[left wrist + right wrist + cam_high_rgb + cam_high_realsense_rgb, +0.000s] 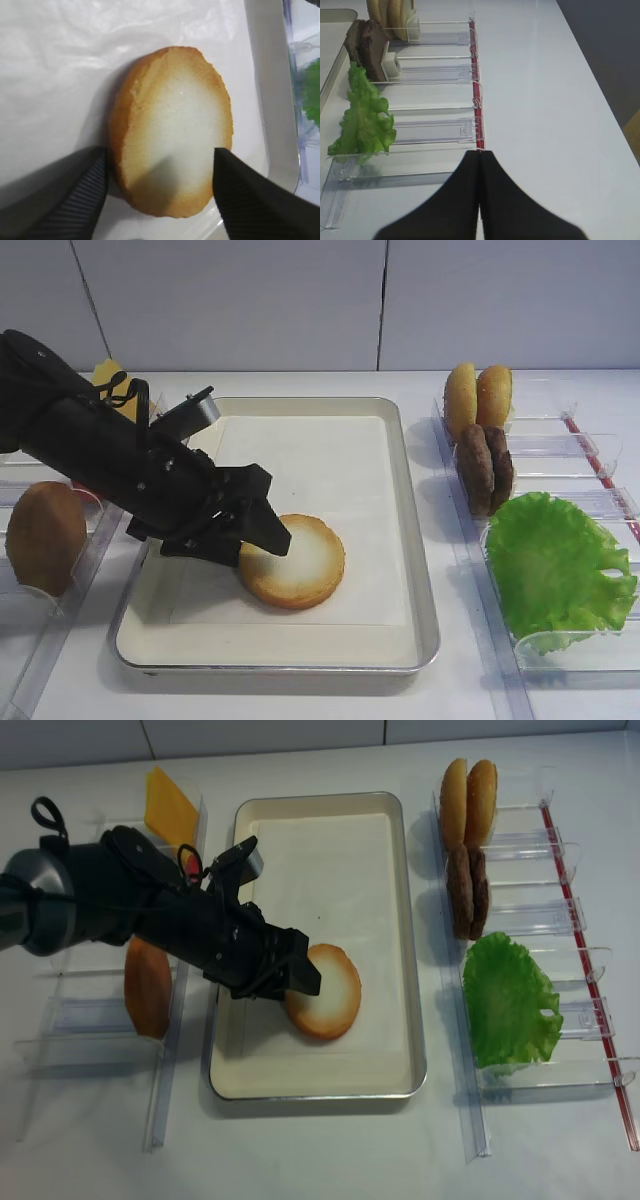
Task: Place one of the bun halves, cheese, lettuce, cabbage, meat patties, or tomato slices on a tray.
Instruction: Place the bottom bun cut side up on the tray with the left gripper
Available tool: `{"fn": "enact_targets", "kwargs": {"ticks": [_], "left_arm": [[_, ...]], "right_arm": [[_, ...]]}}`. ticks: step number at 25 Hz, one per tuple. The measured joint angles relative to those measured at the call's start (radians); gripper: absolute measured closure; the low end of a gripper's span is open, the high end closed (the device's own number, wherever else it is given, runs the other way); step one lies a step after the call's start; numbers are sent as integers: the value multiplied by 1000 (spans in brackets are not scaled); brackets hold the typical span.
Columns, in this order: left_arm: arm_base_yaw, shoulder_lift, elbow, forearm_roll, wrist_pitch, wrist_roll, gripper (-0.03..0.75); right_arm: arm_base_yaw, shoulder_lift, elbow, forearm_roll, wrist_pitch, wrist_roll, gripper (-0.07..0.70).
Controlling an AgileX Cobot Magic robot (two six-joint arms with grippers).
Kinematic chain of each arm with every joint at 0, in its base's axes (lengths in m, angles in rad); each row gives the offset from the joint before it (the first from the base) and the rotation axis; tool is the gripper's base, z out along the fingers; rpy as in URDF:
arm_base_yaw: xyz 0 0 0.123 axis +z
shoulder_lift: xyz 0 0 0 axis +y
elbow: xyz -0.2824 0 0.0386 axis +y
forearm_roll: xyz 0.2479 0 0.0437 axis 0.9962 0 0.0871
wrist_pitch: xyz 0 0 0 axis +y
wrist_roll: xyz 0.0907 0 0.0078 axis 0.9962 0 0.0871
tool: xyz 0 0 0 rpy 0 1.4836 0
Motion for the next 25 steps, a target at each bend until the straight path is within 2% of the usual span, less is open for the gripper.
{"fn": "enact_targets", "kwargs": {"ticks": [3, 10, 14, 20, 25], "left_arm": [[0, 0, 0, 12, -9, 0, 215], [0, 0, -2, 53, -24, 4, 208], [0, 0, -40, 85, -20, 4, 207], [0, -49, -178, 168, 30, -44, 207], [0, -97, -326, 417, 140, -228, 207]], "right_arm": [[0, 0, 0, 0, 0, 0, 393], [0, 0, 0, 0, 0, 4, 393], [0, 0, 0, 0, 0, 8, 393], [0, 0, 0, 0, 0, 8, 393], [0, 0, 0, 0, 0, 10, 393]]}}
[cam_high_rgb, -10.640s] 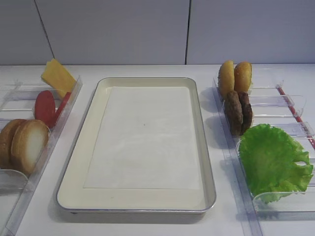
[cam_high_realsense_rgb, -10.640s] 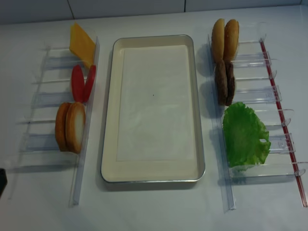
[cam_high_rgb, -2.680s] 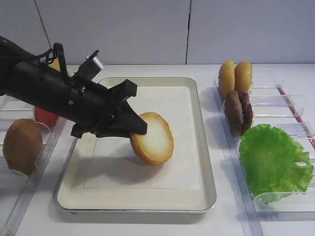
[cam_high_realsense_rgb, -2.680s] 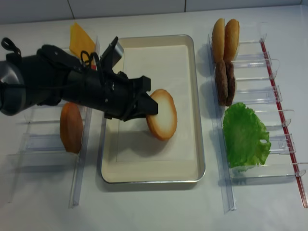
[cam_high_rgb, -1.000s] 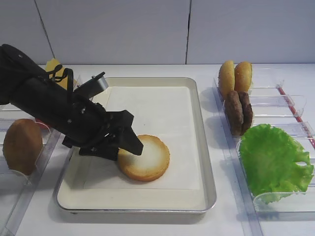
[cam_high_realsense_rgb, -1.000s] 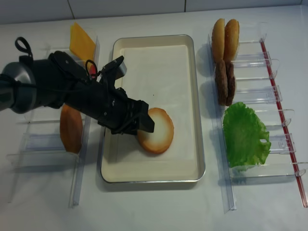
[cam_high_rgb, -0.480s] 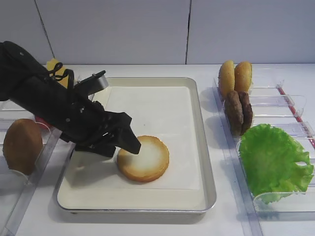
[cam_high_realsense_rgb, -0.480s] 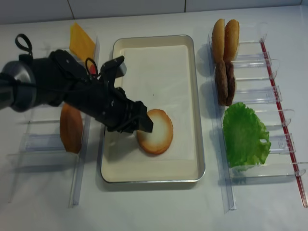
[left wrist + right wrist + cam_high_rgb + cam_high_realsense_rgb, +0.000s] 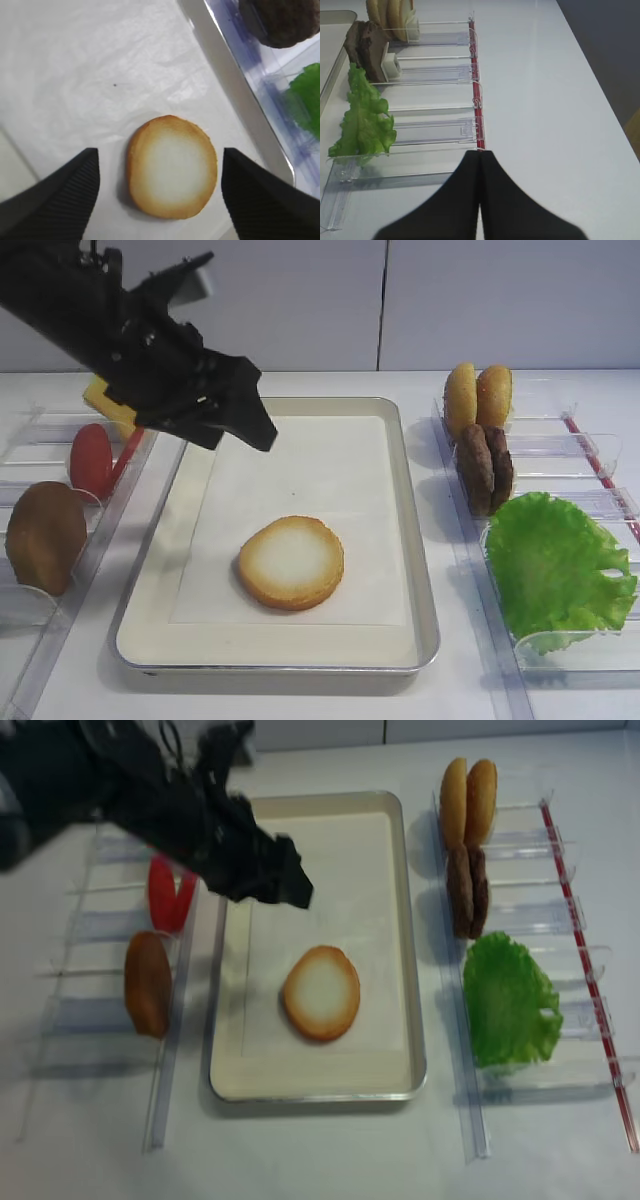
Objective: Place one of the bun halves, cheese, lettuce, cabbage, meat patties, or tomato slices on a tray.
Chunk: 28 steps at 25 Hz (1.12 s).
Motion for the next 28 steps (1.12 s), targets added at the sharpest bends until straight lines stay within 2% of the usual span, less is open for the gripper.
{"fn": "enact_targets", "kwargs": {"ticks": [5, 7, 10, 15, 23, 28], "left_arm": [[0, -44, -180, 341, 159, -226, 207], [0, -76, -236, 430, 206, -289, 207], [0, -152, -286, 500, 218, -327, 207], [0, -312, -297, 520, 226, -337, 207], [0, -510, -297, 612, 316, -360, 207], [0, -626, -289, 690, 324, -384, 207]], "right_arm": [[0, 0, 0, 0, 0, 3, 393], [0, 0, 0, 0, 0, 3, 393], [0, 0, 0, 0, 0, 3, 393], [0, 0, 0, 0, 0, 3, 393], [0, 0, 0, 0, 0, 3, 393], [0, 0, 0, 0, 0, 3, 393]]}}
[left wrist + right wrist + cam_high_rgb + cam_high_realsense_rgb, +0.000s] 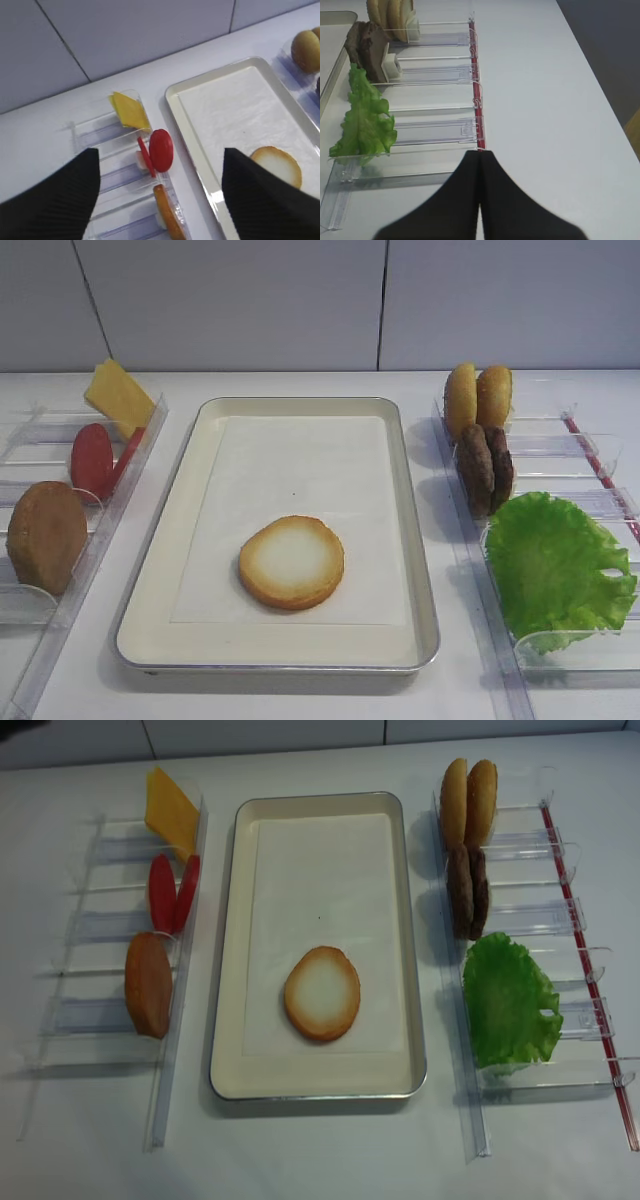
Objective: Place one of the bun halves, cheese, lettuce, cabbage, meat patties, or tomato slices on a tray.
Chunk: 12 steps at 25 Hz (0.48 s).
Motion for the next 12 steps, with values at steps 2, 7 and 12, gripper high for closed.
{"fn": "enact_targets", "kwargs": {"ticks": [2, 7, 12], "left_arm": [[0, -57, 10, 47, 0, -26, 207], [0, -249, 120, 110, 3, -80, 207], [0, -448, 297, 110, 9, -88, 207]], "right_arm": [[0, 0, 0, 0, 0, 0, 393], [0, 0, 0, 0, 0, 0, 393], [0, 0, 0, 0, 0, 0, 393]]}}
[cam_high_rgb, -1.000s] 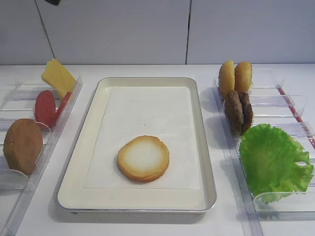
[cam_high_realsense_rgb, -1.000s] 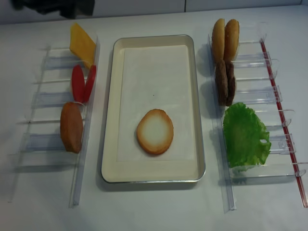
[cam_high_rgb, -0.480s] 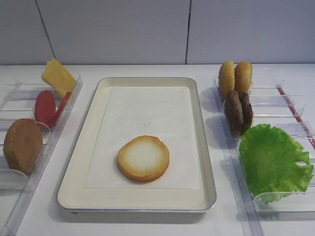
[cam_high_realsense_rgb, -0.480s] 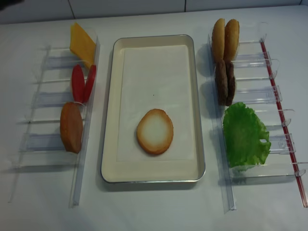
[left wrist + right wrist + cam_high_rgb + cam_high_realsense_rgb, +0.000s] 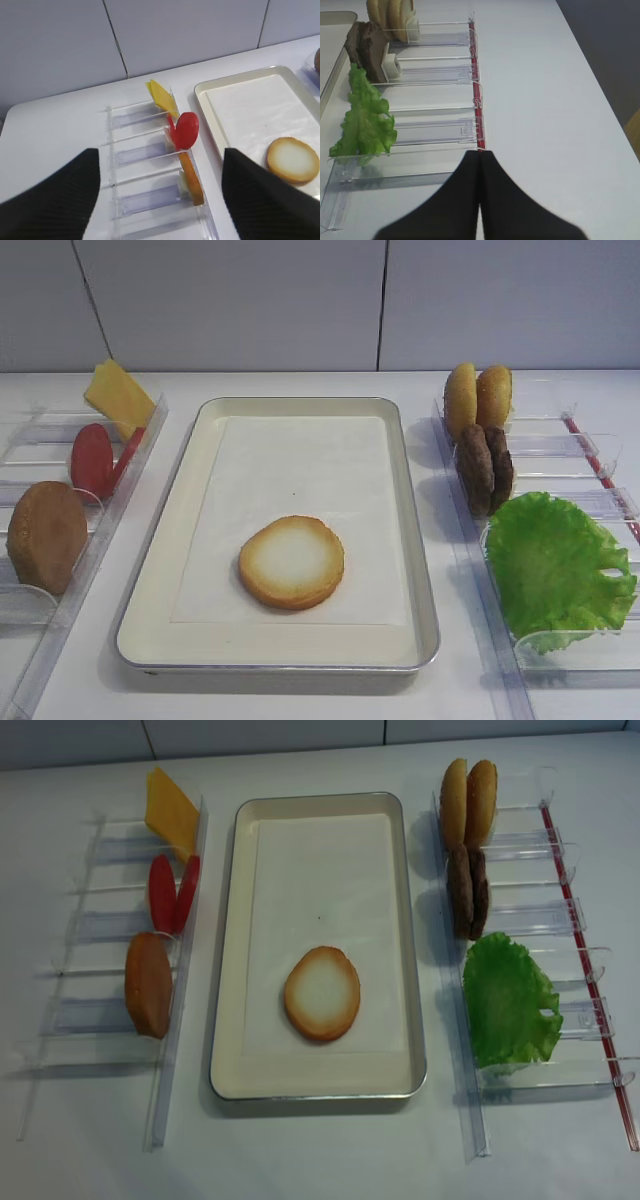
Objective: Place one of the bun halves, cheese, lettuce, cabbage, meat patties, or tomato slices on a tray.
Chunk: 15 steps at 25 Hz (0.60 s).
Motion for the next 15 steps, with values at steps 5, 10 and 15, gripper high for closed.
{"fn": "enact_targets", "kwargs": {"ticks": [5, 10, 15], "left_arm": [[0, -193, 184, -38, 2, 0, 207], [0, -355, 376, -101, 4, 0, 207], [0, -478, 553, -157, 4, 18, 207]], "right_arm": [[0, 0, 0, 0, 0, 0, 393], [0, 0, 0, 0, 0, 0, 393], [0, 0, 0, 0, 0, 0, 393]]}}
